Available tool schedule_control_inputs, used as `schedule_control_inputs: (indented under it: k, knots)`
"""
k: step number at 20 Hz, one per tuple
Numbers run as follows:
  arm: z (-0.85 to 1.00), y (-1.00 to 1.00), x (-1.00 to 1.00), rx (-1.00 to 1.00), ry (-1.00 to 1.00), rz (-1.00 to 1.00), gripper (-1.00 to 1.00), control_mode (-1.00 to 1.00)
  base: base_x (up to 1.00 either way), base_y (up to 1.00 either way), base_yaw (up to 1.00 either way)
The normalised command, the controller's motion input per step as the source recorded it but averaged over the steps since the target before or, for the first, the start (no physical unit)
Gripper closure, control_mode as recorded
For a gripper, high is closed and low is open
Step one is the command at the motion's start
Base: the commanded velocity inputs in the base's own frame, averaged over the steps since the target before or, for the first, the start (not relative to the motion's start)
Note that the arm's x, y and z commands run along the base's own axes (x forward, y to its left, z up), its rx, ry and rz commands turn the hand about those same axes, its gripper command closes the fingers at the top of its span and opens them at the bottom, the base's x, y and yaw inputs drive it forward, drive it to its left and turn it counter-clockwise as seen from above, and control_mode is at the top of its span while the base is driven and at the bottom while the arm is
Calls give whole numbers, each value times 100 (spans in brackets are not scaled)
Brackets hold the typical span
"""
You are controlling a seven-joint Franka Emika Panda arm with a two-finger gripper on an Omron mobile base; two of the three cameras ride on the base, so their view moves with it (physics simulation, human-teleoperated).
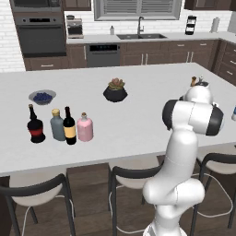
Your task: Move the plastic bottles in the middle to the plastics group, and the glass bottles in the middle to the glass group.
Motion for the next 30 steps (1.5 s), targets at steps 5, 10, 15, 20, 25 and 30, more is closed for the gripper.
schedule_control_inputs:
  k: [5, 10, 15, 20, 25, 30]
  knots:
    - [0, -12, 2, -4, 0, -18, 100, -100, 0, 0, 0]
    - [0, 0, 7, -1, 0, -12, 100, -100, 0, 0, 0]
    - [-4, 0, 4, 0, 0, -5, 100, -100, 0, 0, 0]
    - [-29, -9, 10, 0, 0, -1, 100, -100, 0, 0, 0]
    - [-29, -15, 0, 0, 0, 0, 100, -100, 0, 0, 0]
    - [-2, -2, 0, 0, 0, 0, 100, -100, 0, 0, 0]
